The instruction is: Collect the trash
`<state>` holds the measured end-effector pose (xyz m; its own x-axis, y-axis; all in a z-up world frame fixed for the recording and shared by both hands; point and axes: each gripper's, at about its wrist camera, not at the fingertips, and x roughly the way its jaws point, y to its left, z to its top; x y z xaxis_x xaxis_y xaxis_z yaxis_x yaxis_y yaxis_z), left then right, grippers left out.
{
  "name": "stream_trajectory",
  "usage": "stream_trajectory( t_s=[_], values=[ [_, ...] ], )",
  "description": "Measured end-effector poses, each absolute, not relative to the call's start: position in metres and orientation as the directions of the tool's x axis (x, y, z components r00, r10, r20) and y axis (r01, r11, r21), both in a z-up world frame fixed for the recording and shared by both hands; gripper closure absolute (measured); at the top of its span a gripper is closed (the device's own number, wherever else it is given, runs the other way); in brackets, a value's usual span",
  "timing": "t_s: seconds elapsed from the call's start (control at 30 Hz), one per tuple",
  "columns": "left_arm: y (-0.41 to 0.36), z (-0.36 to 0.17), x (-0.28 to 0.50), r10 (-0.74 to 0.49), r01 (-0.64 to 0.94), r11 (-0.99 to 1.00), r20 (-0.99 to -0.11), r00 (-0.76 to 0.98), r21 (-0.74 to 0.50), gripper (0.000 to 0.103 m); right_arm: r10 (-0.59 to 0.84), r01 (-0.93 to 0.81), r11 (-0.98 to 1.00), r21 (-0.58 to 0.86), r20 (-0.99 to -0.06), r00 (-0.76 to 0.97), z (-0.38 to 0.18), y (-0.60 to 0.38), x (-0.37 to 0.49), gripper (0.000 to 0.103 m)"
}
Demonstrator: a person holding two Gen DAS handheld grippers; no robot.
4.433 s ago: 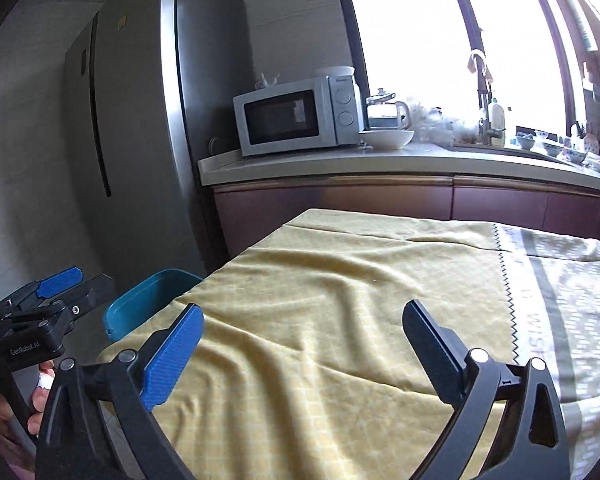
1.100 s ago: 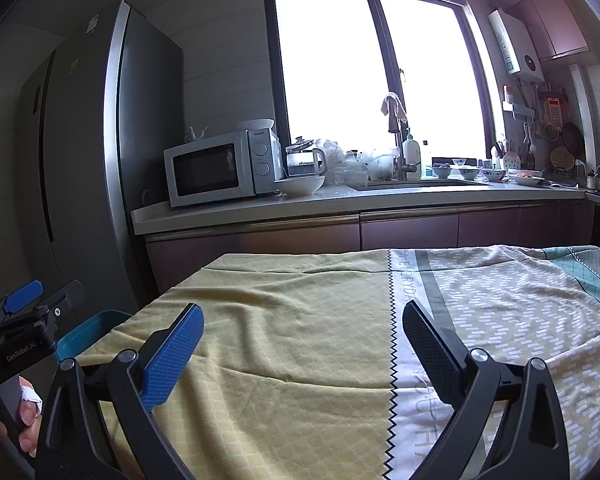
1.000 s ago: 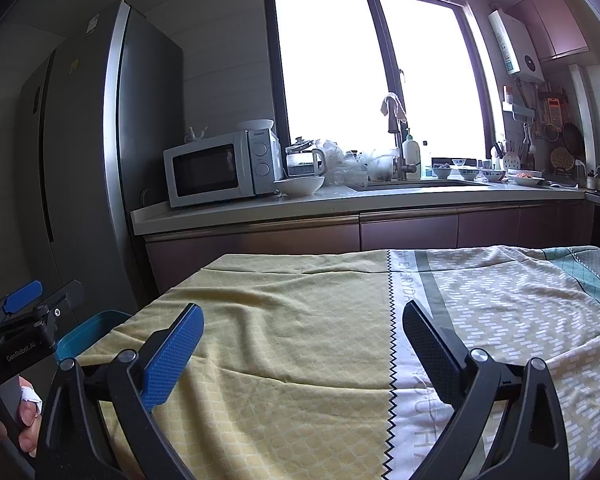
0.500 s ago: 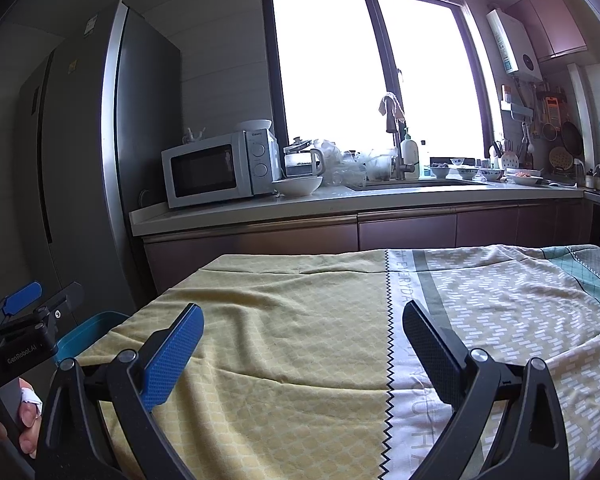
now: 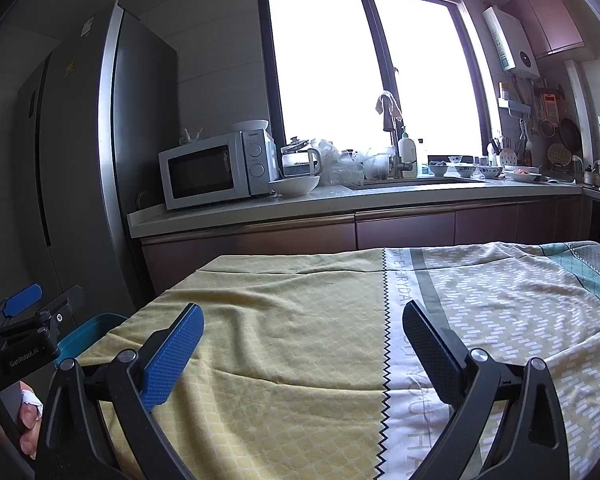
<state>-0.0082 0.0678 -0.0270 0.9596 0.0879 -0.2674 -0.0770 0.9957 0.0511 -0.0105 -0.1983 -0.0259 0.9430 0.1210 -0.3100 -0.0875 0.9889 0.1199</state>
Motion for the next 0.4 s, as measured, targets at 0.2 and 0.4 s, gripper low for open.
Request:
stream_trajectory(
  t_s=[0.2,0.4],
  values=[
    [0.058,-0.03,0.001,0.04,-0.025,0.998,-0.313,0.949,0.05,0.005,0.115,-0.078,0.989,0.127,-0.322,0.94,-0.028,-0.207,-0.006,0.007],
    [0.053,-0.034,0.048,-0.05,0.058,0.998,-0.469,0.882,0.003,0.005,0.115,-0.067,0.988,0.136,-0.389,0.914,-0.03,-0.227,0.01,0.007]
  ],
)
